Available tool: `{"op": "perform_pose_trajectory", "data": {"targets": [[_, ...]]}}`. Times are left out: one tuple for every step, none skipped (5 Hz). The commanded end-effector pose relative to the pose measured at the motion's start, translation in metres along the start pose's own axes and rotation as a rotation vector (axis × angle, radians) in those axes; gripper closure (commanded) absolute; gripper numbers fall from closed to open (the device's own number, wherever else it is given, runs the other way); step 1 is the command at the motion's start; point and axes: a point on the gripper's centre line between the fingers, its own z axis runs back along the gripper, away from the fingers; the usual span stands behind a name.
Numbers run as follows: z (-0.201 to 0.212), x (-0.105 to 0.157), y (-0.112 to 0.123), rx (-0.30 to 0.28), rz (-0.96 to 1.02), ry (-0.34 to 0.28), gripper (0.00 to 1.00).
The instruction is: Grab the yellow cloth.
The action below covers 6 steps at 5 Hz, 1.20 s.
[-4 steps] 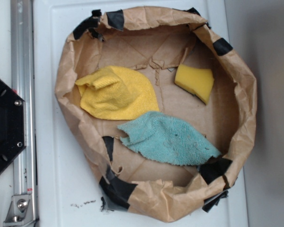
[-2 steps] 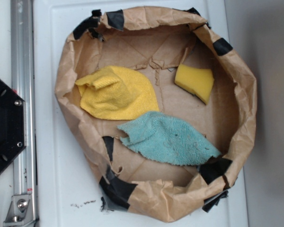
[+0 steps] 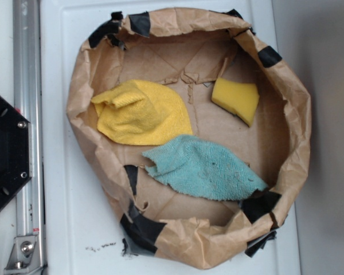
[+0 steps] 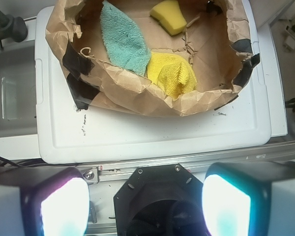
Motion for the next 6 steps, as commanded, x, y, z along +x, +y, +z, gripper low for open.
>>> {"op": "perform_pose_trajectory", "data": {"targets": [[0.003,0.002,-0.003,-0.003,-0.023,-0.012,0.00],[-0.011,0.053,0.009,0.026,0.052,0.051,0.00],[-0.042,0.101,0.017,0.108,0.023,0.087,0.00],[-0.085,0.147,0.010,0.181,-0.107,0.149,0.00],[-0.144,0.176,0.016,0.192,-0.366,0.263,0.00],[-0.196,0.169,0.023,0.240,-0.620,0.304,0.00]]}}
